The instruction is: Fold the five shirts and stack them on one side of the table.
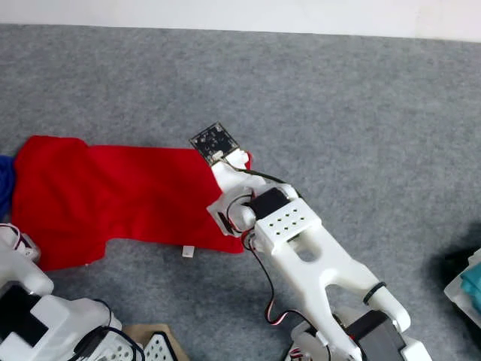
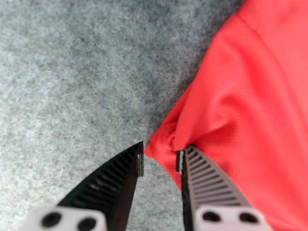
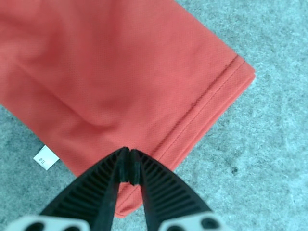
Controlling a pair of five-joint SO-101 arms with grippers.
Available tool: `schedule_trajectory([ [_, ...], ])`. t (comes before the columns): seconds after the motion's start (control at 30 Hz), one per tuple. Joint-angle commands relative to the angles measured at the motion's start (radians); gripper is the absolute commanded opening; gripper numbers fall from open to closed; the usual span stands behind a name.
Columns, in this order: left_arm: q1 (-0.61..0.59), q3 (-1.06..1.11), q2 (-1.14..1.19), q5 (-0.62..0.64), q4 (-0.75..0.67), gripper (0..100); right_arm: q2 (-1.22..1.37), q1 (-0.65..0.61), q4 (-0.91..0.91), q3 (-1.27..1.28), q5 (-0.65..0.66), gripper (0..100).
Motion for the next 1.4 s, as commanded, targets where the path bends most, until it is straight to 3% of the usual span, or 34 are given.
schedule_trajectory([
  [0.0,-0.007,0.018,-0.002,-0.011,-0.011,15,-0.015,0.010,-0.010,-0.012,-0.005,0.6],
  [0.13,-0.007,0.059,-0.002,-0.023,-0.028,15,-0.015,0.010,-0.010,-0.012,-0.005,0.6],
  [0.37,-0.007,0.191,-0.002,-0.115,-0.247,15,-0.015,0.010,-0.010,-0.012,-0.005,0.6],
  [0.5,0.001,0.194,-0.002,-0.115,-0.250,14,-0.015,0.010,-0.010,-0.012,-0.005,0.6],
  [0.63,0.001,0.191,-0.002,-0.115,-0.262,0,-0.015,0.010,-0.010,-0.012,-0.005,0.6],
  [0.97,0.036,0.219,-0.012,-0.112,-0.290,1,-0.015,0.010,-0.010,-0.012,-0.005,0.6],
  [1.07,0.088,0.162,-0.013,-0.109,-0.158,1,-0.015,0.012,-0.010,-0.001,-0.005,0.6],
  [1.23,0.199,-0.113,-0.013,-0.075,0.249,1,-0.015,0.012,-0.010,0.013,-0.005,0.6],
  [1.37,0.257,-0.305,-0.013,-0.008,0.379,1,-0.015,0.012,-0.010,0.013,-0.005,0.6],
])
